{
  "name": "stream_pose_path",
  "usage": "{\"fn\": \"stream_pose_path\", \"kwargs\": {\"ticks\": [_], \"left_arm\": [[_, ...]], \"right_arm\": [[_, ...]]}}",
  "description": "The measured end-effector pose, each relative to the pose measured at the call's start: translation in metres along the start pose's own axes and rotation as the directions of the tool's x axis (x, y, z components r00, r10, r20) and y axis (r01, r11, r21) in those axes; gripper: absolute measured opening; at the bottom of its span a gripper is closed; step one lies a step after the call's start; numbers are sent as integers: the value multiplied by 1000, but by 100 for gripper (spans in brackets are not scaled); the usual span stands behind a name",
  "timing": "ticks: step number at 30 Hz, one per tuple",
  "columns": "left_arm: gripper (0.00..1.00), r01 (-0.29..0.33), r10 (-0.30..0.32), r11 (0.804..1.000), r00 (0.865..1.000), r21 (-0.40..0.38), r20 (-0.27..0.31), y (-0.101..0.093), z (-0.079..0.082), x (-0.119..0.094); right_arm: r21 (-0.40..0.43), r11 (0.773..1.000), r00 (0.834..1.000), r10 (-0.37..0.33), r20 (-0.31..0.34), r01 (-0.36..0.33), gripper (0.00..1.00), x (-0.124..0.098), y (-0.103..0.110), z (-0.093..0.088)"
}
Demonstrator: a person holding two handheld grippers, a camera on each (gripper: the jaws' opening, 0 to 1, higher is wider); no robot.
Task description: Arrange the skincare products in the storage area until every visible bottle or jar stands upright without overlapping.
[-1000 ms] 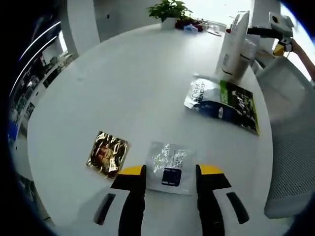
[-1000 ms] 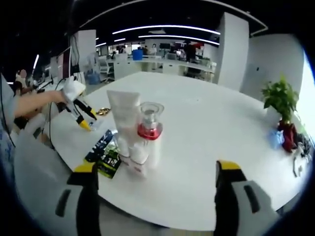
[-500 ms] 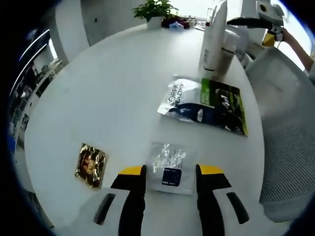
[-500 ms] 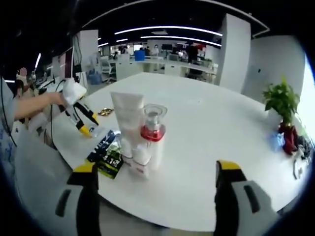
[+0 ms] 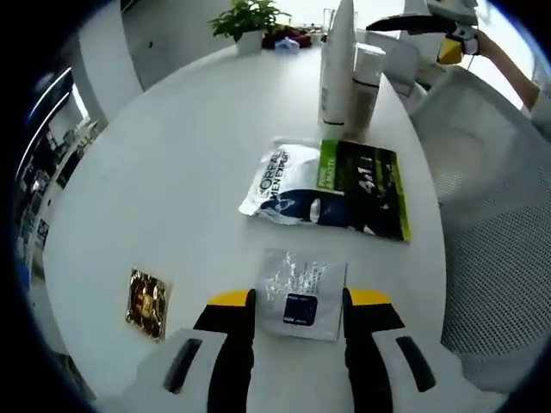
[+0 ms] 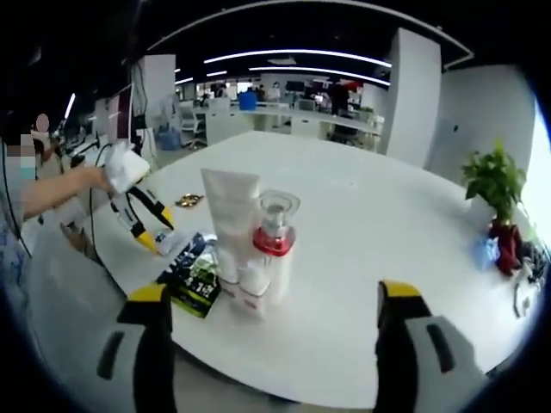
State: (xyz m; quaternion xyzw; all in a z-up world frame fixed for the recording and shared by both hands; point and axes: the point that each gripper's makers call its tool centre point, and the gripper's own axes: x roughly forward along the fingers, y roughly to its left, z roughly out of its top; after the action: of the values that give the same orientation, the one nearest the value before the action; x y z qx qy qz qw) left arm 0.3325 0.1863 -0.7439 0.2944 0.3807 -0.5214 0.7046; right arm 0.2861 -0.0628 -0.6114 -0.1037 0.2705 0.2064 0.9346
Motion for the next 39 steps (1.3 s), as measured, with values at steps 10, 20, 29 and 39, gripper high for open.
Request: {"fn": "stream_pose_path", "kwargs": {"ticks": [10, 20, 29, 39], "left_arm": [[38, 31, -31, 999, 1000, 22, -3, -24, 4, 5], [38, 31, -30, 999, 999, 25, -18, -32, 4, 6], [38, 39, -38, 999, 999, 30, -32, -42, 3, 9], [38, 30, -30, 1000, 1000, 0, -6, -43, 6, 11]], "right_arm": [[2, 1000, 1000, -2, -2, 2, 100, -2, 1, -2], [-4, 1000, 1000, 2, -4, -2, 100, -3, 4, -3], [-8, 1000, 1000, 4, -9, -4, 100, -3, 5, -4], [-7, 1000, 1000, 9, -12, -9, 100, -3, 7, -6]]}}
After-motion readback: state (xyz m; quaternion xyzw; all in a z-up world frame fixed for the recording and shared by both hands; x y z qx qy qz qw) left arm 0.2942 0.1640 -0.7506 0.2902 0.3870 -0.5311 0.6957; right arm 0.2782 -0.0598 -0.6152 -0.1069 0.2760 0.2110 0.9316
